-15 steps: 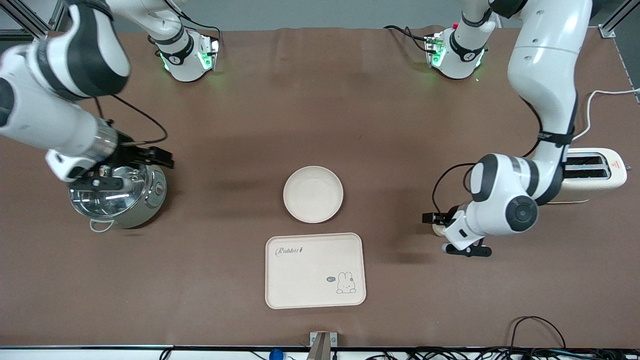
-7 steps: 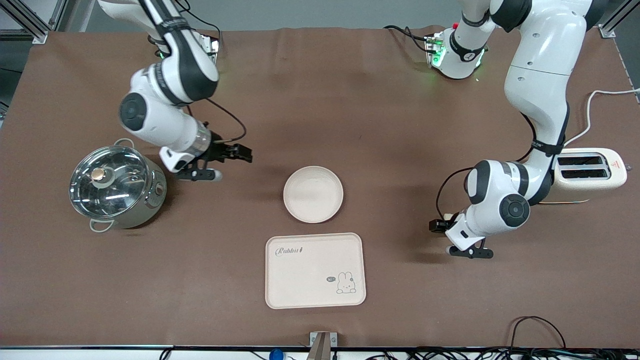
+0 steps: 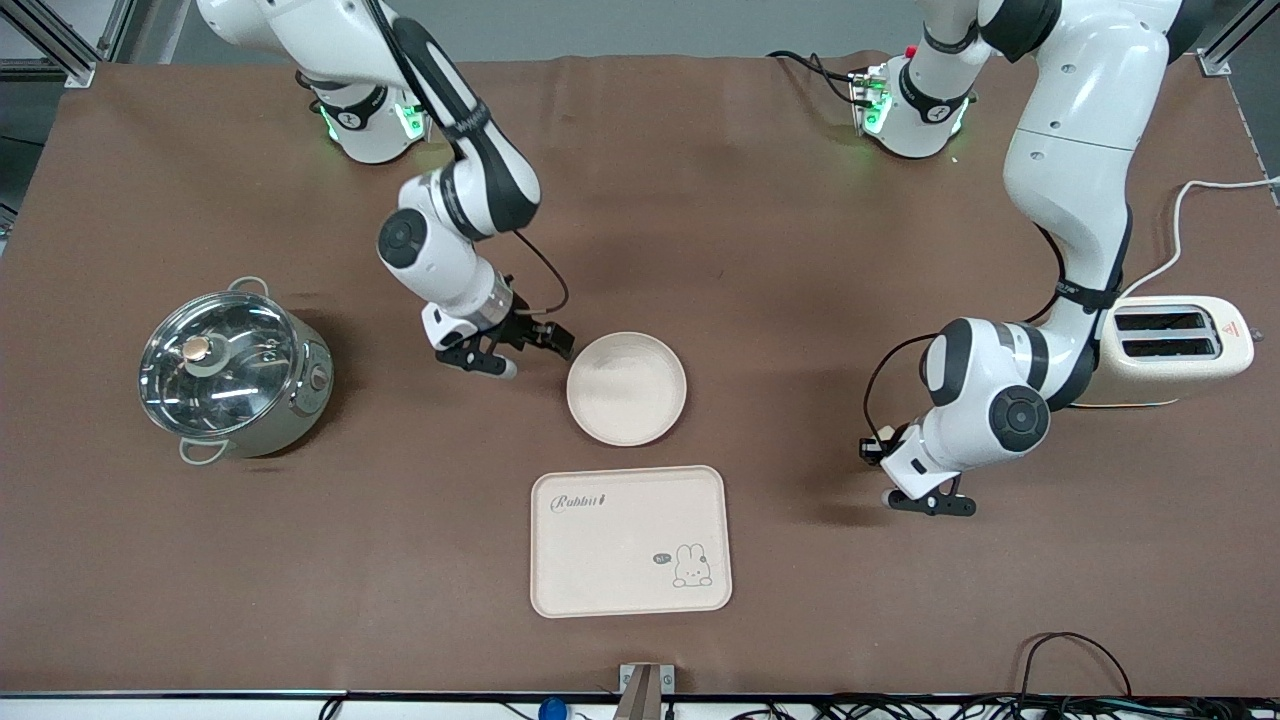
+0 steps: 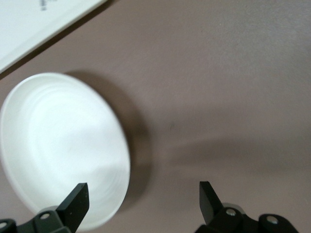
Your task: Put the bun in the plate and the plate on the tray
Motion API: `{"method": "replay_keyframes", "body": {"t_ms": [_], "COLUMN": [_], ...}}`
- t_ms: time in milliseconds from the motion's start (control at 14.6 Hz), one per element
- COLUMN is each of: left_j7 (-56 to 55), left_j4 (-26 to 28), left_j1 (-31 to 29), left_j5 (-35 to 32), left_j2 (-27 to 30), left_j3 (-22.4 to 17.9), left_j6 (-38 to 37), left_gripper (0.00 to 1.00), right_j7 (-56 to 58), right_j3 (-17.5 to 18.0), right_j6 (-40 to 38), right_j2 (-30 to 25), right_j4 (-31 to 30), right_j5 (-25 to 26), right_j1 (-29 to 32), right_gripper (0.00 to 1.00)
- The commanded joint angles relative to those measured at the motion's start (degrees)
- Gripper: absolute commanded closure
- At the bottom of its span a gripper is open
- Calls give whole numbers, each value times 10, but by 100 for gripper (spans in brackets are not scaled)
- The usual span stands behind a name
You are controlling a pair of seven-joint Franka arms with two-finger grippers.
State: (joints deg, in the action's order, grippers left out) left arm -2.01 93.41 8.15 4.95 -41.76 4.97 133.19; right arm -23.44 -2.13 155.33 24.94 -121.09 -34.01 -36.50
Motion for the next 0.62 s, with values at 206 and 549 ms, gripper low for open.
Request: {"method": "replay_keyframes", "body": {"t_ms": [206,549], "left_j7": [-178,-438], "left_j4": [-73,-158], "left_j1": [40,155], "left_j5": [-6,-2], "left_j2": [13,-42], "left_j3": [42,43], "left_j6": [-71,-58], "left_gripper": [100,100], "right_j7": [23,50], "right_j3": [-6,-6], "right_j6": [-2,-2], "right_j2": [78,78], "right_j4": [95,95], "right_j5": [-11,-11], "right_j1": [9,6], "right_gripper": [6,32]}}
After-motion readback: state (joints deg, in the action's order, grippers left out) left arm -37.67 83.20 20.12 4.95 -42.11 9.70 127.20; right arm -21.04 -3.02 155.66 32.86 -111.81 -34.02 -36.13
